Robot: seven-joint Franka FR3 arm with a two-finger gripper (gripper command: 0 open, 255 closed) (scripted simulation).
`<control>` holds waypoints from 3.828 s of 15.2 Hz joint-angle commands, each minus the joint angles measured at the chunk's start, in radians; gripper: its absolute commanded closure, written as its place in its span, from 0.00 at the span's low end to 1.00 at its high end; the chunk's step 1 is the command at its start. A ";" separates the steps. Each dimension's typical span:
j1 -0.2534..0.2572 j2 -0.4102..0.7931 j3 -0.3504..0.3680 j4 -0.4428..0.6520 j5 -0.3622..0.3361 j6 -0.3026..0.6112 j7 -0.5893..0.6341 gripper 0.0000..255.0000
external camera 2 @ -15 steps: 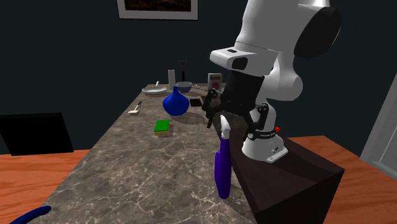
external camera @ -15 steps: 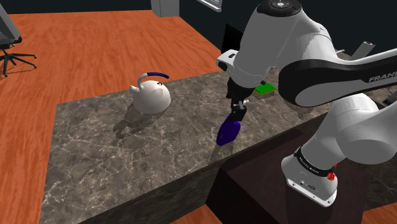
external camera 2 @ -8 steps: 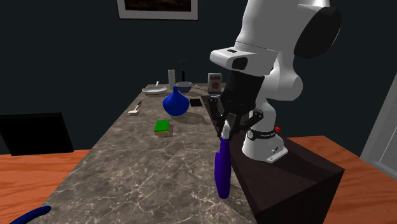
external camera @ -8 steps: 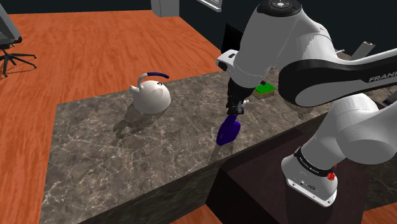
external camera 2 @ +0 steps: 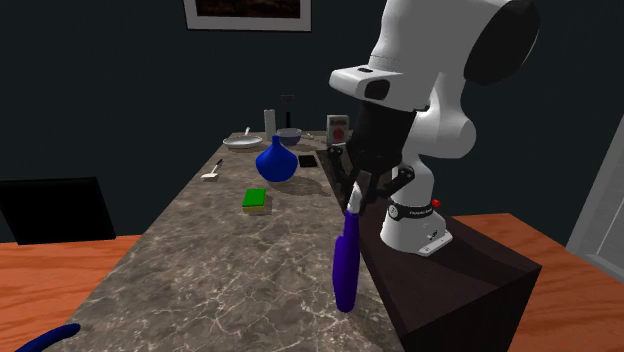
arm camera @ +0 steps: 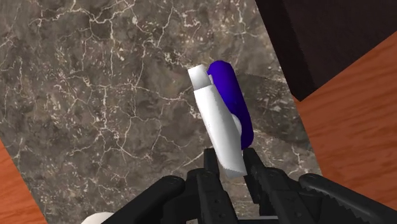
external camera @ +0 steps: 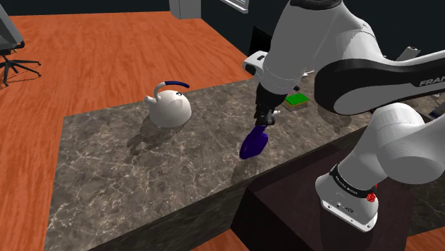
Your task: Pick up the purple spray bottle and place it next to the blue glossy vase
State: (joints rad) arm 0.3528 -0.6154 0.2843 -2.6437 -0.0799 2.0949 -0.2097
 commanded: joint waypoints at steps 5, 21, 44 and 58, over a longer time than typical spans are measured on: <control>0.003 -0.027 -0.011 0.061 0.004 -0.086 -0.018 1.00; -0.003 -0.047 -0.033 0.261 0.002 -0.302 -0.060 1.00; -0.025 0.024 -0.044 0.624 -0.016 -0.590 -0.106 1.00; -0.042 0.079 -0.056 0.846 -0.034 -0.754 -0.148 1.00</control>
State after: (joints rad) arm 0.3118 -0.5279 0.2369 -1.7997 -0.1120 1.3501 -0.3458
